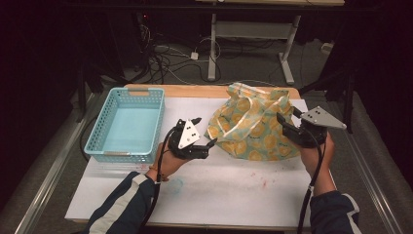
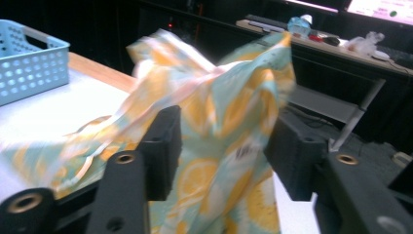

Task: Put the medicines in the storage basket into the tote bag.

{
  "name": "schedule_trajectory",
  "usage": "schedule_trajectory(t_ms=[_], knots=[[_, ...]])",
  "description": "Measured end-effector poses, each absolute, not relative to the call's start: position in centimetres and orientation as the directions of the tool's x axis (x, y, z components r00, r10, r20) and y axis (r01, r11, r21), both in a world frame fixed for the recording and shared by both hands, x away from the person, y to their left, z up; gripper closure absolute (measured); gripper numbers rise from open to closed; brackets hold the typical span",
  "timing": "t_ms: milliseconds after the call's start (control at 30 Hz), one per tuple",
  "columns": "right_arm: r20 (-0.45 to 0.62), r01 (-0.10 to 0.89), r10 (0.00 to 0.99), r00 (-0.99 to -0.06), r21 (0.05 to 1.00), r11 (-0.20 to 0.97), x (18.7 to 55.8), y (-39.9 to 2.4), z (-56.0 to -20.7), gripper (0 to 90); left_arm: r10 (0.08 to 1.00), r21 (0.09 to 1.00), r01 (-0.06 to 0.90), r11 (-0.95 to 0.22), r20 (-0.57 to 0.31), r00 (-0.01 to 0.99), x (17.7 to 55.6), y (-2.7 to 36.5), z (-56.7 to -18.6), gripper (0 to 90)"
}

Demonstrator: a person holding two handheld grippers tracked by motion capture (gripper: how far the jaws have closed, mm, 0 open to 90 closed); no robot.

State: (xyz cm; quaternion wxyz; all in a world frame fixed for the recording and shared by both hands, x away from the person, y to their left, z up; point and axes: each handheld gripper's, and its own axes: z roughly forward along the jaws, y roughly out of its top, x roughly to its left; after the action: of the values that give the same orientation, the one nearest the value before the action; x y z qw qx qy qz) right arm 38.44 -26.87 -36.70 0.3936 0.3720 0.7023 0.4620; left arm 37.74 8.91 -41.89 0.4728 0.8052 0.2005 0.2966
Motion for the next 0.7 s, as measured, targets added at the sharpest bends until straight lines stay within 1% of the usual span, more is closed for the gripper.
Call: schedule_trajectory(t_ms=[133,267,333,433,700], knots=[[-0.198,0.152,0.879,-0.435,0.945,0.288,37.7,-26.7,-37.4,41.0,0.590,0.870,0.035,-0.492,0.304,0.748,37.0,9.3,-42.4,18.1],[-0.216,0.143,0.866,-0.451,0.940,0.309,37.0,-26.5,-37.8,37.5,0.583,0.865,0.031,-0.500,0.309,0.752,36.3,9.4,-42.7,18.1],[-0.198,0.136,0.866,-0.459,0.948,0.289,36.5,-26.5,-38.0,35.6,0.579,0.867,0.025,-0.498,0.311,0.754,36.0,9.5,-42.6,18.1],[-0.205,0.135,0.857,-0.473,0.944,0.300,35.7,-26.3,-38.5,32.4,0.587,0.875,0.034,-0.482,0.294,0.754,35.8,10.0,-42.5,18.1],[-0.191,0.147,0.832,-0.521,0.940,0.308,33.9,-26.0,-40.4,25.6,0.596,0.873,0.033,-0.487,0.304,0.743,34.8,11.7,-42.7,18.1]])
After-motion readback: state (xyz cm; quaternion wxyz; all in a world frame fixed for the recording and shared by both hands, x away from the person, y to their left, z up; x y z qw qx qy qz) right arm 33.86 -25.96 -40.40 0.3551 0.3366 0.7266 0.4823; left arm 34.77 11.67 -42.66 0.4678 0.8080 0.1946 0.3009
